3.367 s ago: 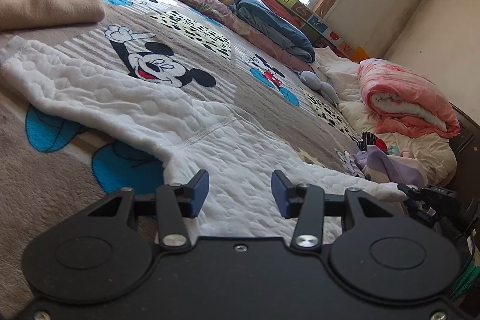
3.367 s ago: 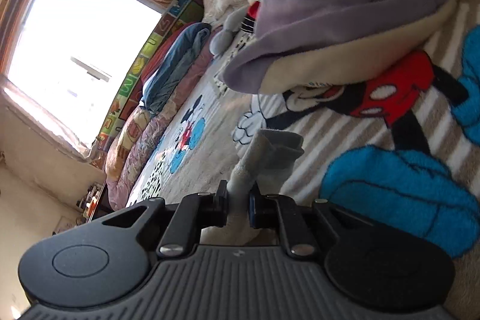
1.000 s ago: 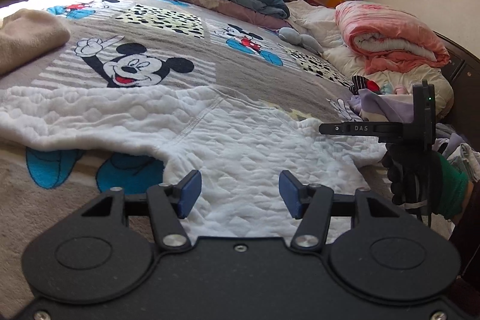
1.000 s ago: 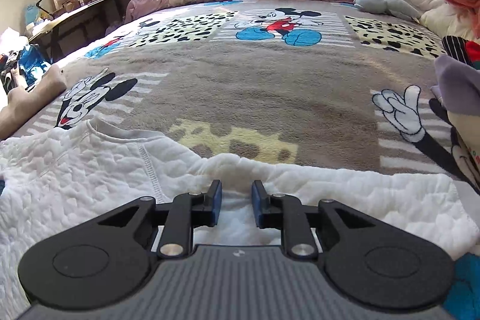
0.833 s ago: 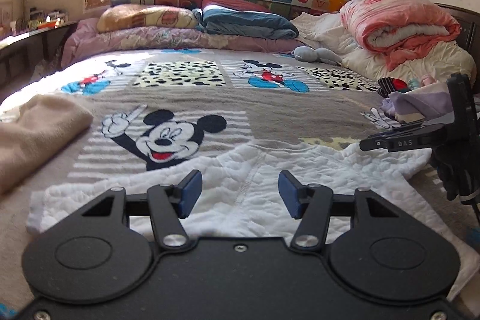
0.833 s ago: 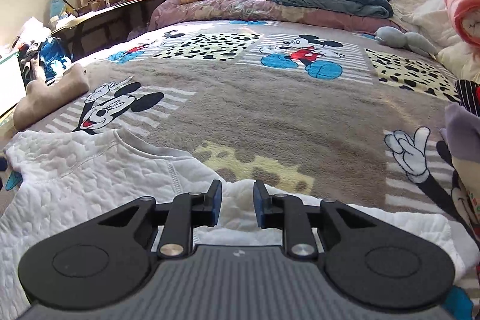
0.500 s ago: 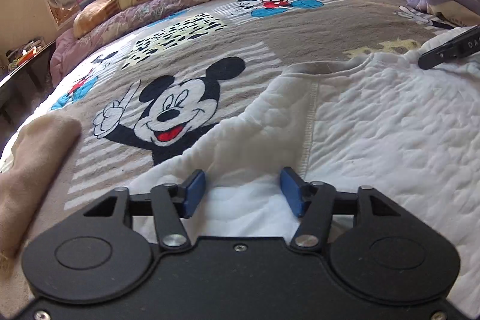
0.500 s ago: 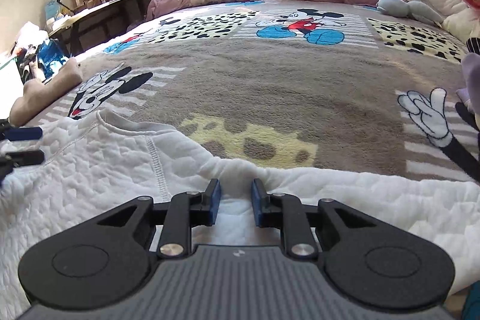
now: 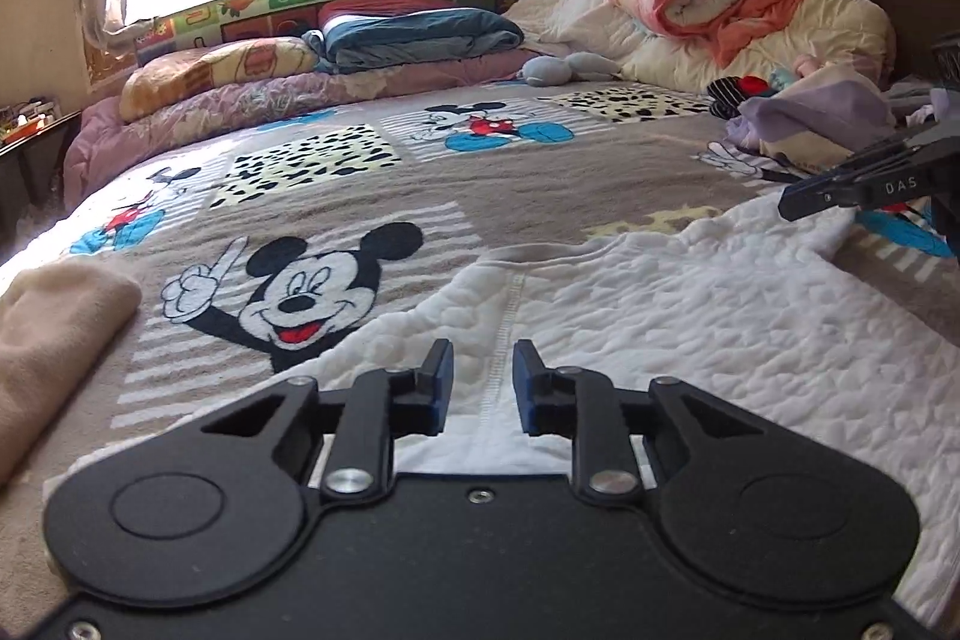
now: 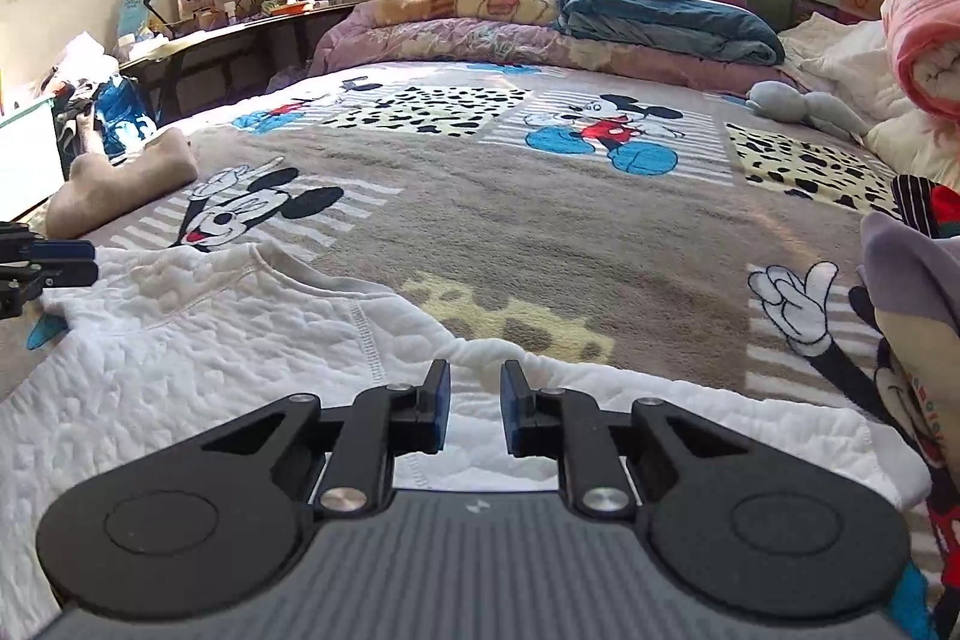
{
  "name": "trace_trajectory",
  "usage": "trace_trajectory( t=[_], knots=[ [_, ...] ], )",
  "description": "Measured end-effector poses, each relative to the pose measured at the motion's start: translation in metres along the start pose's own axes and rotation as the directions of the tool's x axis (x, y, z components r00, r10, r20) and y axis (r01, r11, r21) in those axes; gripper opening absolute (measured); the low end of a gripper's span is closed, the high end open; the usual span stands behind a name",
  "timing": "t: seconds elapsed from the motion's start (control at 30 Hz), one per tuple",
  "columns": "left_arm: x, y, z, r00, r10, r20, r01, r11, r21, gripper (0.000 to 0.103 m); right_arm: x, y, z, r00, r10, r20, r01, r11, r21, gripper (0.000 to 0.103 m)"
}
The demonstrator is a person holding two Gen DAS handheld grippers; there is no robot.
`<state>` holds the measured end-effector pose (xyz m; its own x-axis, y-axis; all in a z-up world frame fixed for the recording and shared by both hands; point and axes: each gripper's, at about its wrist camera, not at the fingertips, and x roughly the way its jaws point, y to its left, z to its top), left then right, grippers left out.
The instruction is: Fold clothes
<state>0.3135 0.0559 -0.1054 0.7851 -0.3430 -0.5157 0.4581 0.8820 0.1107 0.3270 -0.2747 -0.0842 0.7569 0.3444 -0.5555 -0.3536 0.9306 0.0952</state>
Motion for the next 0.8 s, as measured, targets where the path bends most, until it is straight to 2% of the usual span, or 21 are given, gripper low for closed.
trace_trajectory(
  t=[0.1,0.17,0.2,0.27,0.3,0.4,0.43,0.47,0.6,0.67,0.73,0.8],
  knots=[
    [0.016,-0.018,-0.018,0.991,-0.003,-0.136,0.013,0.998,0.069,0.013,-0.022,0.010,-0.019,0.998,0.064,-0.009,-0.063,0.998,0.028,0.019],
    [0.020,-0.016,-0.029,0.989,0.007,-0.151,0.000,0.999,0.048,0.012,-0.013,0.010,-0.041,0.994,0.065,-0.083,-0.062,0.997,0.034,0.019],
    [0.020,-0.008,-0.029,0.988,-0.012,-0.152,0.010,1.000,-0.009,0.012,-0.008,0.010,-0.051,0.991,0.065,-0.113,-0.061,0.997,0.036,0.017],
    [0.015,0.003,-0.033,0.989,-0.030,-0.145,0.018,0.996,-0.088,0.012,-0.008,0.001,-0.066,0.992,0.088,-0.086,-0.079,0.992,0.098,0.015],
    [0.011,0.002,-0.035,0.989,-0.026,-0.146,0.013,0.995,-0.095,0.012,-0.011,-0.004,-0.069,0.993,0.100,-0.065,-0.091,0.986,0.140,0.014],
    [0.002,-0.004,-0.039,0.987,0.011,-0.158,-0.023,0.997,-0.071,0.012,-0.017,0.004,-0.064,0.994,0.057,-0.091,-0.048,0.994,0.099,0.014],
    [-0.001,-0.007,-0.040,0.986,0.025,-0.163,-0.036,0.997,-0.065,0.012,-0.019,0.008,-0.065,0.994,0.039,-0.101,-0.031,0.996,0.080,0.016],
    [-0.004,-0.009,-0.042,0.985,0.037,-0.166,-0.047,0.997,-0.058,0.012,-0.023,0.010,-0.065,0.994,0.016,-0.110,-0.009,0.998,0.066,0.022],
    [-0.021,-0.016,-0.048,0.980,0.091,-0.177,-0.101,0.994,-0.045,0.012,-0.048,0.015,-0.073,0.994,-0.032,-0.101,0.037,0.998,0.046,0.022],
    [-0.040,-0.019,-0.049,0.980,0.128,-0.155,-0.137,0.989,-0.054,0.012,-0.068,0.023,-0.081,0.997,-0.026,-0.067,0.030,0.998,0.048,0.022],
    [-0.061,-0.025,-0.046,0.982,0.161,-0.101,-0.168,0.984,-0.064,0.011,-0.088,0.033,-0.089,0.999,-0.019,-0.031,0.020,0.999,0.049,0.022],
    [-0.084,-0.031,-0.044,0.991,0.132,-0.023,-0.134,0.984,-0.119,0.011,-0.107,0.046,-0.097,1.000,0.009,0.014,-0.009,0.999,0.051,0.022]
  ],
)
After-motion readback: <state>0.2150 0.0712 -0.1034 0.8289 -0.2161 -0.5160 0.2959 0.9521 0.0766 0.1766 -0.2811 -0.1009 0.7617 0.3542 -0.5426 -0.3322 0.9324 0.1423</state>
